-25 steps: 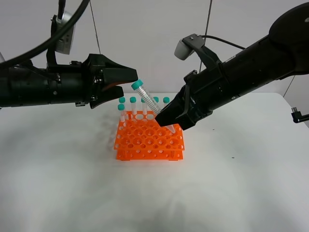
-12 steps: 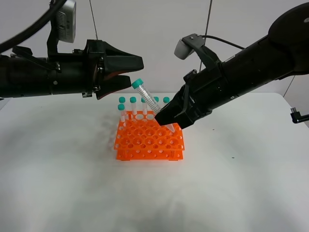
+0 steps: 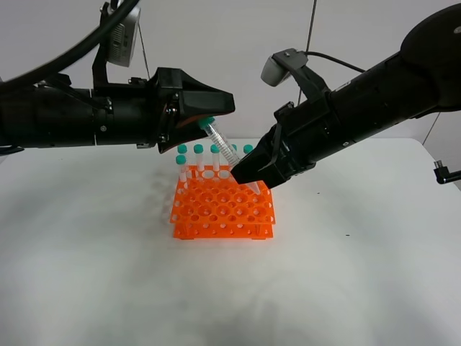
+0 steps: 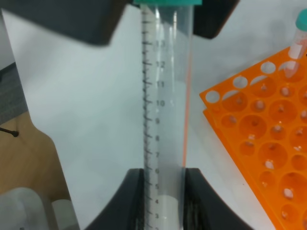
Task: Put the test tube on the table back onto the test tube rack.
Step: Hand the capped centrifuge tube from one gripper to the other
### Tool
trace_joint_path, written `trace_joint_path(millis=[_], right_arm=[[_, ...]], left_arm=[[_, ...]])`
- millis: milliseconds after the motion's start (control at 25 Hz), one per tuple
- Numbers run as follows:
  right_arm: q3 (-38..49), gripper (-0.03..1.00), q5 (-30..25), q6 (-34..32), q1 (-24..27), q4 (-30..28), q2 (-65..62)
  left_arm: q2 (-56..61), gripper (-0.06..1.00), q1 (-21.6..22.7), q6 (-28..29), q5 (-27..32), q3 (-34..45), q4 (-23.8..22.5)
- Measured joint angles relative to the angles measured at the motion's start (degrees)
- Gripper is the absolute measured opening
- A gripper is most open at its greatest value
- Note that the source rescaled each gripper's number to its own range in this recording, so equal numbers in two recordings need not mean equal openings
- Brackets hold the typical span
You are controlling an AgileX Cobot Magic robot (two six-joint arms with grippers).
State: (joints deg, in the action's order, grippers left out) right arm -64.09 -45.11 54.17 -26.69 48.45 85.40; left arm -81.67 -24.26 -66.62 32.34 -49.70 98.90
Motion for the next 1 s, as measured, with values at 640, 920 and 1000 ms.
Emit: trace_joint_path(millis=[640,920,1000], right_arm=[[0.0,0.02,0.0,-1.28,0.0,0.0,0.0],[0.0,0.02,0.71,-1.69,0.0,0.0,0.0],[0.0,0.02,1.27,-1.69,0.0,0.06,0.0]], left_arm=[[0.0,0.75,0.0,0.49,-0.31,0.0,0.0],[0.0,0.66,0.0,0.54,-0.31,0.0,0.0],[0.0,0.65,0.0,0.54,-0.31,0.0,0.0]])
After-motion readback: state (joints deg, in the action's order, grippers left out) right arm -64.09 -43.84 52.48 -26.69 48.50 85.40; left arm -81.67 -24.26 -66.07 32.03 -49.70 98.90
